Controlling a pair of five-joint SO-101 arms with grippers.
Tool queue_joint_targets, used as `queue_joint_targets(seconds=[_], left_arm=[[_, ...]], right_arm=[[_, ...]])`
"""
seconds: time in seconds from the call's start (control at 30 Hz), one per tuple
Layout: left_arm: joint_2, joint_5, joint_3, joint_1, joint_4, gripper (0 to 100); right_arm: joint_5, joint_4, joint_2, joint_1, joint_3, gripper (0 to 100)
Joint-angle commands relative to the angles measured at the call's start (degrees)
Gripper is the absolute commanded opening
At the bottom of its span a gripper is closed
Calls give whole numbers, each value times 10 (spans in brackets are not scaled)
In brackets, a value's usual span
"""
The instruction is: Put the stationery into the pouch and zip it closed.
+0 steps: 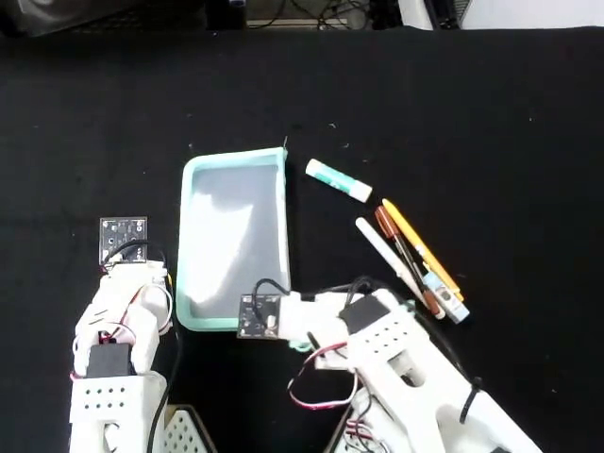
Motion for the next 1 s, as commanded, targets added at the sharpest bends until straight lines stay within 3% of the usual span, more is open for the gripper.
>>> queue_joint_targets(seconds=[0.0, 0.17, 0.37, 0.57, 0.8, 0.97], left_arm=[[-4, -5, 10, 2, -7, 33], [-4, -5, 10, 3, -7, 33], [-4, -5, 10, 2, -7, 33], [-4, -5, 10, 2, -7, 33], [-4, -5, 10, 2, -7, 33], [-4, -5, 10, 2, -7, 33]], right_arm=[[1, 47, -2, 46, -50, 14], [-105, 70, 3, 68, -95, 29], [-149, 76, 3, 68, -87, 275], [-147, 76, 3, 67, -82, 253], [-142, 64, 3, 65, -69, 311], [-142, 62, 3, 18, -44, 329]])
